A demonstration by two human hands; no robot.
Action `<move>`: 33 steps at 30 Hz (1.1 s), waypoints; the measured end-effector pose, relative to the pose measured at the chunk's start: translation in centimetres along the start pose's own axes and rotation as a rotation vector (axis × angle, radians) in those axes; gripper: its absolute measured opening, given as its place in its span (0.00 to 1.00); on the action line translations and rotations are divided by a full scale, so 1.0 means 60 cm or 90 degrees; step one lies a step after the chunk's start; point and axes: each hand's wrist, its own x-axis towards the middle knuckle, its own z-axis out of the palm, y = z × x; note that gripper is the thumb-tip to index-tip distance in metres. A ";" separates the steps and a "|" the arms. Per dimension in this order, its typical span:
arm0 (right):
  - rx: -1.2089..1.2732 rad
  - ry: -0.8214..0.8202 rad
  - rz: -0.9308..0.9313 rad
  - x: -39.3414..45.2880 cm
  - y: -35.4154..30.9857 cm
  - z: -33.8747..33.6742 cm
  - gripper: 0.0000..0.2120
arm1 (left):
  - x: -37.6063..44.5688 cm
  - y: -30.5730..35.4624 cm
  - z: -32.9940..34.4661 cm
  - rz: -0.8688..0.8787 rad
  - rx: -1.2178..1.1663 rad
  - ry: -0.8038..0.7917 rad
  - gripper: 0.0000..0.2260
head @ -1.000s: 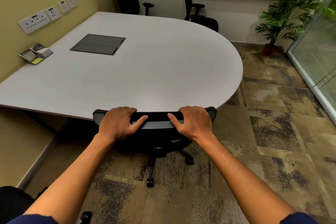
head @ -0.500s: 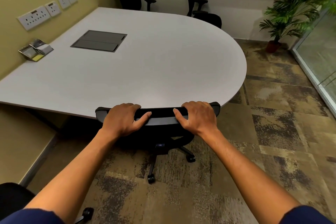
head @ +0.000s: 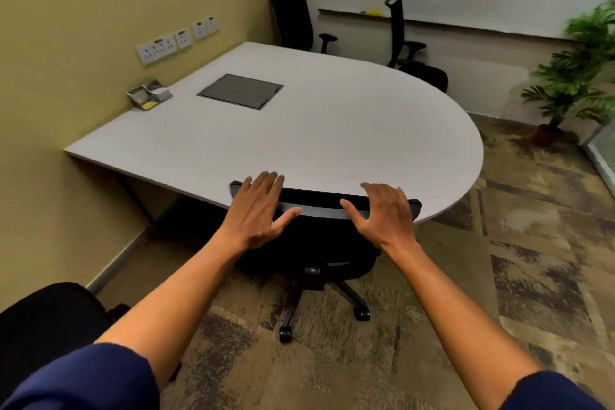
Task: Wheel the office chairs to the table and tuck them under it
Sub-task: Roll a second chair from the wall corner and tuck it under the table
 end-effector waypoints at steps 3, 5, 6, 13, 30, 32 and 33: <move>0.066 0.044 -0.026 -0.033 -0.038 -0.017 0.40 | -0.058 -0.010 -0.029 -0.050 -0.005 0.017 0.40; 0.098 0.050 -0.048 -0.050 -0.074 -0.031 0.40 | -0.102 -0.022 -0.051 -0.080 -0.007 0.032 0.40; 0.106 0.048 -0.061 -0.057 -0.091 -0.036 0.39 | -0.124 -0.029 -0.061 -0.089 -0.003 0.037 0.40; 0.161 0.025 -0.181 -0.089 -0.262 -0.063 0.38 | -0.321 -0.127 -0.148 -0.227 0.020 0.069 0.43; 0.238 -0.042 -0.458 -0.264 -0.792 0.012 0.38 | -0.868 -0.409 -0.263 -0.561 0.072 0.109 0.43; 0.245 -0.058 -0.469 -0.293 -0.850 0.022 0.37 | -0.912 -0.451 -0.270 -0.582 0.084 0.117 0.41; 0.257 -0.067 -0.485 -0.313 -0.899 0.037 0.37 | -0.950 -0.475 -0.279 -0.595 0.090 0.126 0.41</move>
